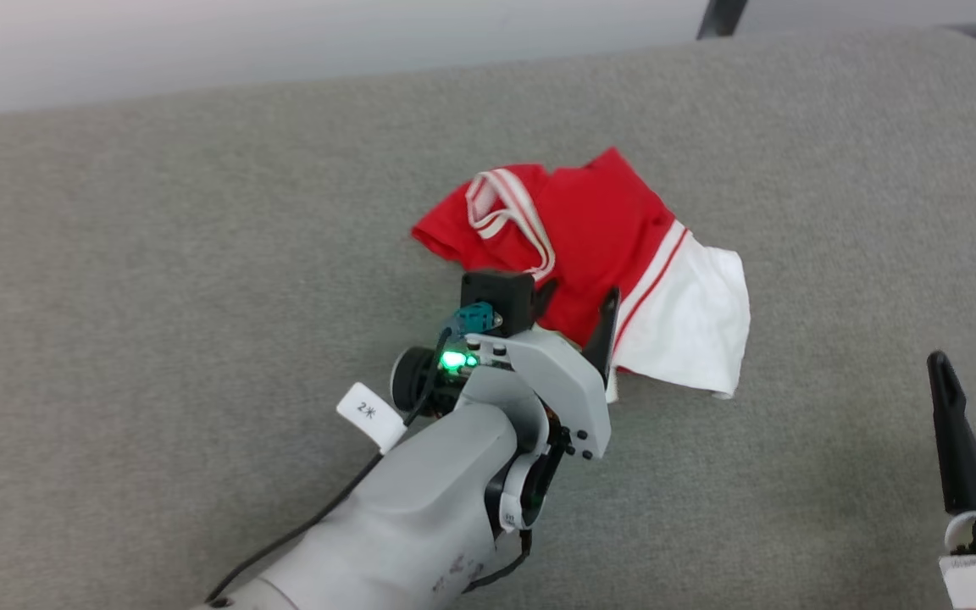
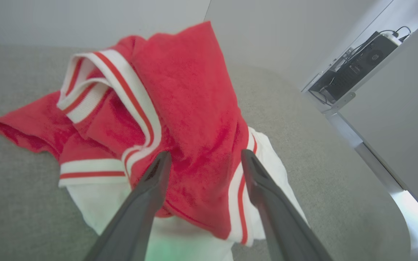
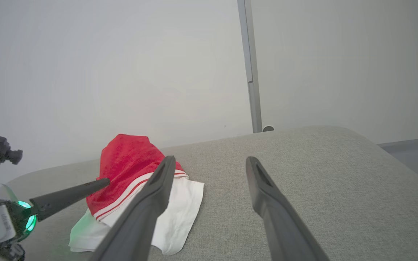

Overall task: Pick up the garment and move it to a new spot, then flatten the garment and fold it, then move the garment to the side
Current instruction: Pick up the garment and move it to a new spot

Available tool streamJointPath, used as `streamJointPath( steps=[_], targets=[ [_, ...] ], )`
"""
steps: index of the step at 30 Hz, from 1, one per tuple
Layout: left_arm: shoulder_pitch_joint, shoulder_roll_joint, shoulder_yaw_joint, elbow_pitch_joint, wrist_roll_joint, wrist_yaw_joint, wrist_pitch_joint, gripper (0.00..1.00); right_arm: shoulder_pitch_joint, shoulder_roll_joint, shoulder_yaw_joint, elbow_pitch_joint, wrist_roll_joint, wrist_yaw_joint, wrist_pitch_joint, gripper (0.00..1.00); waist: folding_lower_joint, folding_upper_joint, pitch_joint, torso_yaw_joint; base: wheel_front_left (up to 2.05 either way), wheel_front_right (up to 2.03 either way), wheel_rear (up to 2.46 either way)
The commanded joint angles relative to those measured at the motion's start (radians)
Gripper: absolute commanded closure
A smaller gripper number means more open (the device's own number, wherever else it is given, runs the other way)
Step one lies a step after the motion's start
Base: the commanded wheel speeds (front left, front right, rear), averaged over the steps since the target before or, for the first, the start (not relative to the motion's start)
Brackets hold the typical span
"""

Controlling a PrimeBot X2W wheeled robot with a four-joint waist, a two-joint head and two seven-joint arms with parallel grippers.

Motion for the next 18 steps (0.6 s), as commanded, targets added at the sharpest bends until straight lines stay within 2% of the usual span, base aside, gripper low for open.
streamJointPath(
  steps=[1, 5, 10, 18],
  targets=[
    [0.015, 0.002, 0.010, -0.004, 0.022, 0.010, -0.003, 0.00, 0.012, 0.000, -0.001, 0.002, -0.011, 0.000, -0.005, 0.00, 0.0000, -0.0001, -0.027, 0.025, 0.00, 0.00, 0.00],
    [0.099, 0.006, 0.127, -0.056, 0.157, 0.025, -0.002, 0.00, 0.042, 0.005, -0.002, 0.011, -0.030, 0.000, -0.005, 0.00, 0.0000, -0.0001, -0.067, 0.054, 0.00, 0.00, 0.00],
    [0.274, 0.049, 0.276, -0.167, 0.289, 0.029, -0.002, 0.00, 0.076, 0.004, 0.007, 0.027, -0.063, 0.000, -0.005, 0.00, 0.0000, -0.0001, -0.107, 0.082, 0.00, 0.00, 0.00],
    [0.570, 0.110, 0.435, -0.368, 0.491, 0.047, -0.002, 0.00, 0.123, -0.007, 0.004, 0.049, -0.089, 0.000, -0.005, 0.00, 0.0000, -0.0001, -0.144, 0.108, 0.00, 0.00, 0.00]
  ],
)
